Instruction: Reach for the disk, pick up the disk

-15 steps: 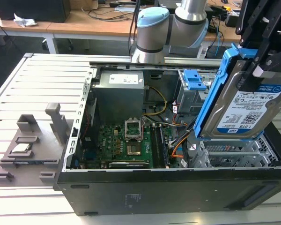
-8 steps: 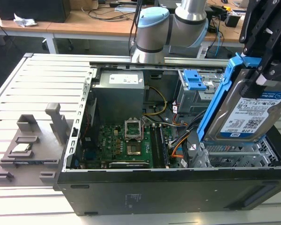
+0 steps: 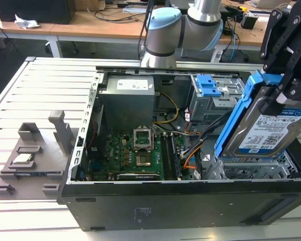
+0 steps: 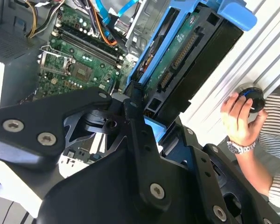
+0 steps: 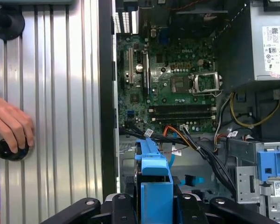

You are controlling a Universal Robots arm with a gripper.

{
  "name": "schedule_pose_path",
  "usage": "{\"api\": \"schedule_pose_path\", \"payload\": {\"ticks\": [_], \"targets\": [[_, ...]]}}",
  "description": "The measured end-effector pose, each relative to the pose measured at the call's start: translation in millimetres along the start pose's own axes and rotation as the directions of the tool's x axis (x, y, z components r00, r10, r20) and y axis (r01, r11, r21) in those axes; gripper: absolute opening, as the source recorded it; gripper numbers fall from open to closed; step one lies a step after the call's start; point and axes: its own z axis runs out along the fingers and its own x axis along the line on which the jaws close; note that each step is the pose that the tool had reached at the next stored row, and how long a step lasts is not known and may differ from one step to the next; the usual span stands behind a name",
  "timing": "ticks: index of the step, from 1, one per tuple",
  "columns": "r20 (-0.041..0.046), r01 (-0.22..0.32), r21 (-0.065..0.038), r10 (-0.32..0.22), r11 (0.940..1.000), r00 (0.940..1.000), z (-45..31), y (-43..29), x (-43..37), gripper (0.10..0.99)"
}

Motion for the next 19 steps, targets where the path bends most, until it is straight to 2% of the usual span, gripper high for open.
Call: {"api": "schedule_pose_path", "payload": {"ticks": [3, 9, 12, 19], "targets": [[-0.0006, 0.007, -0.003, -0.007, 1.0, 1.0, 6.4, -12.7, -3.4, 0.369], [-0.0015, 0.019, -0.004, -0.019, 0.9998, 0.9998, 14.6, -20.4, -9.3, 0.369], [-0.0015, 0.02, -0.004, -0.02, 0.9998, 0.9998, 21.1, -21.9, -10.2, 0.369], [-0.0015, 0.02, -0.004, -0.02, 0.9998, 0.9998, 21.2, -22.0, -10.2, 0.369]]}}
